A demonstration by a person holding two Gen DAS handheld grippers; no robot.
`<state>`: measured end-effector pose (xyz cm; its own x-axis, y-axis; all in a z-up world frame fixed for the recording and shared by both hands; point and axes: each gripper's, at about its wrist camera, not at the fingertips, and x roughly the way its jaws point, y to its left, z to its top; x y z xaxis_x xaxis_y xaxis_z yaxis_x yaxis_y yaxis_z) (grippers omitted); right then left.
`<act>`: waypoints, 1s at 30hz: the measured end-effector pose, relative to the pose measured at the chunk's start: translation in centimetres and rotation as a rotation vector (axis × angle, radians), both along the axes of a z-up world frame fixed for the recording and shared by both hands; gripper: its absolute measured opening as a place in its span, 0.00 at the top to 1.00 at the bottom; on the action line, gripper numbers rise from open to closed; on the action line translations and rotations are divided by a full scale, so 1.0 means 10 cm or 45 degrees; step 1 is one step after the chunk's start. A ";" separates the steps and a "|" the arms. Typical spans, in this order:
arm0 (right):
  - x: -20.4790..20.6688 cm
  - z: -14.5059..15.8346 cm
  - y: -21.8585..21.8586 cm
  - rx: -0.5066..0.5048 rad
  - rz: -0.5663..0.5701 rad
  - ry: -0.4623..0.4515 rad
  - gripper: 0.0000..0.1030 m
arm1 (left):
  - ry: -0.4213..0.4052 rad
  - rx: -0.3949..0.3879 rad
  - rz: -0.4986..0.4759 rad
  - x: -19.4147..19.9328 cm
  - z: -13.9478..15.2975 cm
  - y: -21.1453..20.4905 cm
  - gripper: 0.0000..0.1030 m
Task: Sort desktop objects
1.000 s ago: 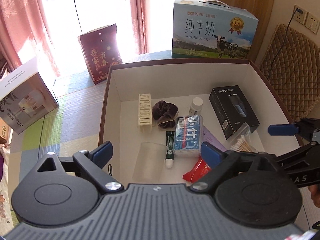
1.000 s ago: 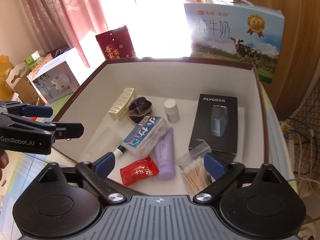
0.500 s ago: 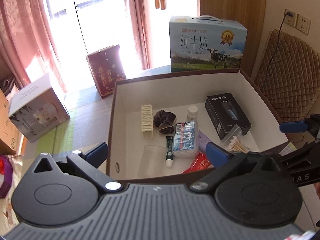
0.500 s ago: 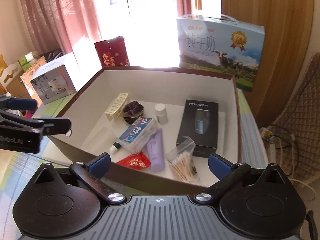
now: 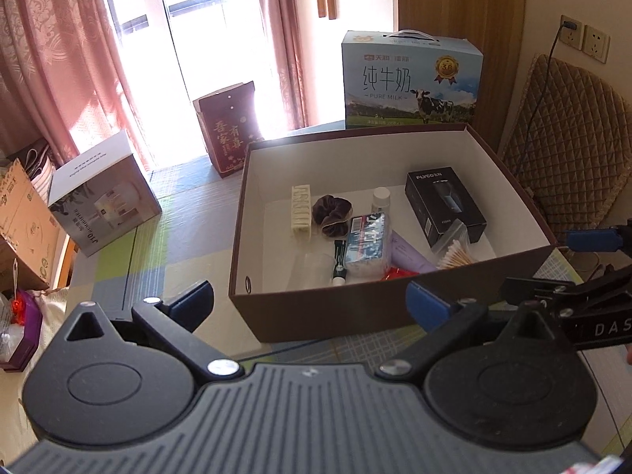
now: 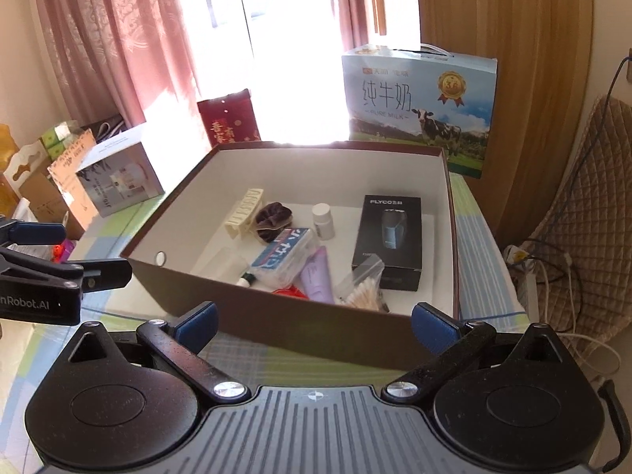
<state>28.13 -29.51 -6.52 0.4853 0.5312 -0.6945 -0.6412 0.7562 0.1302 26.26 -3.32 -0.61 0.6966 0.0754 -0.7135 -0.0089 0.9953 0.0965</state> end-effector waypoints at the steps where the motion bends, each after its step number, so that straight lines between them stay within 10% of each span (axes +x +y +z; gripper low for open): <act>1: -0.03 0.02 -0.01 -0.003 0.003 -0.003 0.02 | -0.004 0.000 0.007 -0.04 0.02 -0.01 0.01; 30: -0.74 0.19 -0.58 -0.010 0.126 -0.046 0.02 | 0.052 -0.038 0.105 -0.93 0.04 -0.42 0.01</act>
<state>20.75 -35.29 -4.64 0.4557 0.5727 -0.6815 -0.7172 0.6896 0.1000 16.97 -7.57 -0.17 0.6593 0.1096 -0.7439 -0.0876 0.9938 0.0688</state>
